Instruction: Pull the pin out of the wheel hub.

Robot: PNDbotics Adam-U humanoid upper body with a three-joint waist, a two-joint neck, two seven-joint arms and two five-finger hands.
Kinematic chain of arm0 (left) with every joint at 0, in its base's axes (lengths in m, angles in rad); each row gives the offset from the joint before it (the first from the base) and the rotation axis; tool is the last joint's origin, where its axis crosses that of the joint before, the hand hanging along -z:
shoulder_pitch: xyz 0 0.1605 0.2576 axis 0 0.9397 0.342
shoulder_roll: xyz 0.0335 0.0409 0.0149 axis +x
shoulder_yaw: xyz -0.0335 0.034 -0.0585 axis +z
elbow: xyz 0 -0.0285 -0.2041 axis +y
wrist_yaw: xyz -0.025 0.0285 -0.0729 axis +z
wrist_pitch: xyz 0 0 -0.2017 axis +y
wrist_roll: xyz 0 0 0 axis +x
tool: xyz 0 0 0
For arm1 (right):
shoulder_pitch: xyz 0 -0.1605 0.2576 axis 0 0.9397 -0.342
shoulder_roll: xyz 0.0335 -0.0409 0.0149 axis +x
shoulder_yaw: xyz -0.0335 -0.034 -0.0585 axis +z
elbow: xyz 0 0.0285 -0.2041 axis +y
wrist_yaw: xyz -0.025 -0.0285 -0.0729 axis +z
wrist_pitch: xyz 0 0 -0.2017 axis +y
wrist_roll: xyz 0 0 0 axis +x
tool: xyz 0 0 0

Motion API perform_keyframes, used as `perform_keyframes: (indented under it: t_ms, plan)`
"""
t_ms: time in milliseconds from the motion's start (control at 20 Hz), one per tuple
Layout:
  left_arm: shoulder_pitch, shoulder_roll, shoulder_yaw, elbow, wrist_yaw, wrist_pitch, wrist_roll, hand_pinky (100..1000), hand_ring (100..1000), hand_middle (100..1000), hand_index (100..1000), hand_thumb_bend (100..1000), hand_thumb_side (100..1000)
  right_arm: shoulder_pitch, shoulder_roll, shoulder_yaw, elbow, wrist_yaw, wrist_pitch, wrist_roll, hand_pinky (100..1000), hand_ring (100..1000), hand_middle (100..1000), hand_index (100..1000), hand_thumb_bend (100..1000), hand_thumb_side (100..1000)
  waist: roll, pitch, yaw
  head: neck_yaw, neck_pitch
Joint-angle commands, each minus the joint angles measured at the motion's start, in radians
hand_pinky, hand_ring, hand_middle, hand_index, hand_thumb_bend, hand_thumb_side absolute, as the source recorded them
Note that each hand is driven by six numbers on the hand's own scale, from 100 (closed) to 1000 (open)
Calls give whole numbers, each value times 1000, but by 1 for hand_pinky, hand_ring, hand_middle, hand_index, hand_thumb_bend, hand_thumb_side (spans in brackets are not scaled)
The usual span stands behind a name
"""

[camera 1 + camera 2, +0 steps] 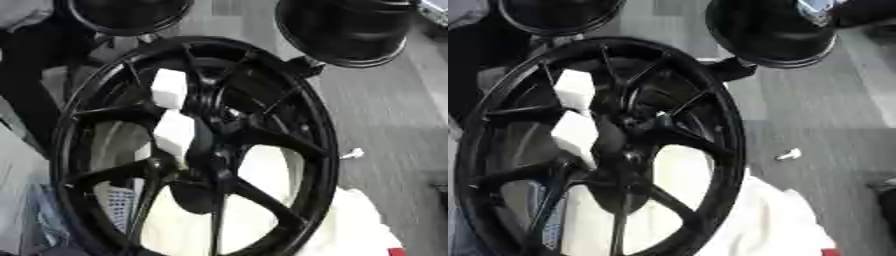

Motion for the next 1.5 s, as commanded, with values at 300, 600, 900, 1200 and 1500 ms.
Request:
perform_keyframes:
  t_ms: [300,600,900,1200,1500]
  plan:
    - [-89,160,-62,-66,-228,-6,-147,829,858,855,897,644,501,-8,-27,-15,-11,16,2,0,888,839,768,816,100,580,10,-29,-3,-2,-10]
    - [-221,287,-211,-116,-536,-39,-506,845,828,828,898,642,548,-10,-22,-17,-9,18,5,-9,887,835,763,818,100,580,24,-33,-10,5,-10]
    - [-398,277,-366,-97,-669,-109,-874,868,844,841,906,649,537,-17,-12,-7,2,19,4,-7,887,835,762,816,100,591,34,-38,-18,8,-8]
    - [-558,224,-478,31,-671,-158,-1063,876,851,841,908,663,530,-23,-9,-1,8,25,1,-2,886,835,762,815,100,589,42,-43,-20,10,-9]
    - [-652,168,-539,165,-684,-213,-1192,881,861,837,911,656,531,-24,-9,3,16,29,-1,-2,886,835,762,815,100,589,43,-45,-17,-4,-21]
